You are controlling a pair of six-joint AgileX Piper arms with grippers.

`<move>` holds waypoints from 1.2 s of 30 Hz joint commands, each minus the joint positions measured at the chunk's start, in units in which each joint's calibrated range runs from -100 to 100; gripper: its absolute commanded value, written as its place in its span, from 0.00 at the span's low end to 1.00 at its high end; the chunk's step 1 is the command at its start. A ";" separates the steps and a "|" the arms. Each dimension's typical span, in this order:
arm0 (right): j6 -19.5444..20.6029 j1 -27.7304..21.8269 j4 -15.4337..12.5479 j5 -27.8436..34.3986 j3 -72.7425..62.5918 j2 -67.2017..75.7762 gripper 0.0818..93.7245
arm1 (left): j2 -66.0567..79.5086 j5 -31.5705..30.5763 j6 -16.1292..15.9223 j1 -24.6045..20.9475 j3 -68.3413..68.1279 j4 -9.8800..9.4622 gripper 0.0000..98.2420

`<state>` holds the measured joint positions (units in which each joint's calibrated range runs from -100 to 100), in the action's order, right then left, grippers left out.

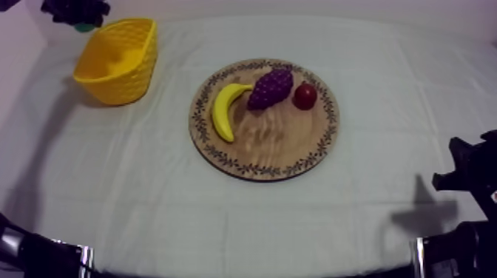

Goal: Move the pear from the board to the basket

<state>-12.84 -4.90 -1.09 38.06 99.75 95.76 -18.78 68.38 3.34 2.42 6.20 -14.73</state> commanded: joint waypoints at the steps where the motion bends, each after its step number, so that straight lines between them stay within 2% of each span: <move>1: 0.02 0.00 -0.01 0.00 0.03 -0.01 0.00 | -0.33 -3.37 0.31 -0.36 -5.03 0.38 0.50; 6: 0.02 0.00 -0.01 0.00 0.03 -0.01 0.00 | -2.34 -8.12 1.47 0.01 -9.70 1.03 0.51; 11: 0.02 0.00 -0.01 0.00 0.03 -0.01 0.00 | -6.18 -9.58 2.25 0.68 -9.21 1.74 0.52; 19: 0.02 0.00 -0.01 0.00 0.03 -0.01 0.00 | -15.32 -10.59 0.98 0.68 -2.93 3.94 0.52; 24: 0.02 0.00 -0.01 0.00 0.03 -0.01 0.00 | -19.97 -8.68 -0.44 0.31 2.35 5.19 0.54; 36: 0.02 0.00 -0.01 0.00 0.03 -0.01 0.00 | -20.09 -9.51 -2.33 -0.46 2.90 7.53 0.73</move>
<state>-12.84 -4.90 -1.09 38.08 99.75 95.76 -39.30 59.29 1.12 2.01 9.61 -7.32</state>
